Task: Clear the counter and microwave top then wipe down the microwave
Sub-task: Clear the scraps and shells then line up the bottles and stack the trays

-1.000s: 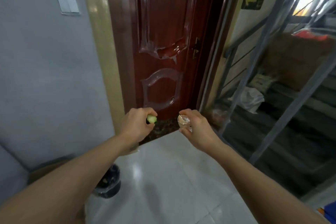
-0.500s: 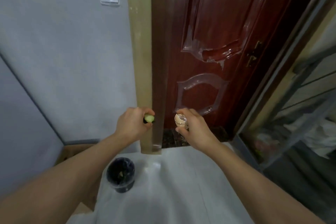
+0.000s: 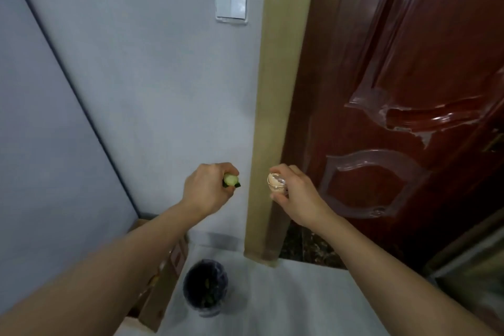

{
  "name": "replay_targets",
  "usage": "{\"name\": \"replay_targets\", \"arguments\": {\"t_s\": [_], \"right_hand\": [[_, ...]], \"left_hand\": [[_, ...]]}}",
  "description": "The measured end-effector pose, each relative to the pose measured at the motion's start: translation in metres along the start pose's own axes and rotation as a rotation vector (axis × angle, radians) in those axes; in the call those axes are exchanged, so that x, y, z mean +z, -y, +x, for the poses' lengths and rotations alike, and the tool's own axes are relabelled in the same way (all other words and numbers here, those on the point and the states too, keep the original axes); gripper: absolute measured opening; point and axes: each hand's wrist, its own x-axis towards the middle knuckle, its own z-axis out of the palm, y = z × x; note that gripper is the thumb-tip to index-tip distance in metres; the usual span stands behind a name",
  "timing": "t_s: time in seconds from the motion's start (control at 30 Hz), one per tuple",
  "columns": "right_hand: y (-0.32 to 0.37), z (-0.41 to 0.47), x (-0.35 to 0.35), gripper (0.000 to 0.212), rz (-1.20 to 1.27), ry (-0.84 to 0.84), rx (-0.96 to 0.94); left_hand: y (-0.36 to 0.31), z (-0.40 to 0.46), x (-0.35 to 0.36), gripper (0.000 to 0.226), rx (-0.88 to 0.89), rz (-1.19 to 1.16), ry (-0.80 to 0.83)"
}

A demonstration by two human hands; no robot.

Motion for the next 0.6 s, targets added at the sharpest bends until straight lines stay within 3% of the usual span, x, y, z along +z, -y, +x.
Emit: {"name": "replay_targets", "arguments": {"t_s": [0.3, 0.6], "right_hand": [[-0.026, 0.115, 0.031, 0.045, 0.074, 0.162, -0.239], [-0.05, 0.195, 0.071, 0.047, 0.113, 0.456, -0.551]], "left_hand": [[0.021, 0.052, 0.011, 0.028, -0.273, 0.065, -0.104], [0.019, 0.056, 0.048, 0.029, -0.675, 0.059, -0.229]]}}
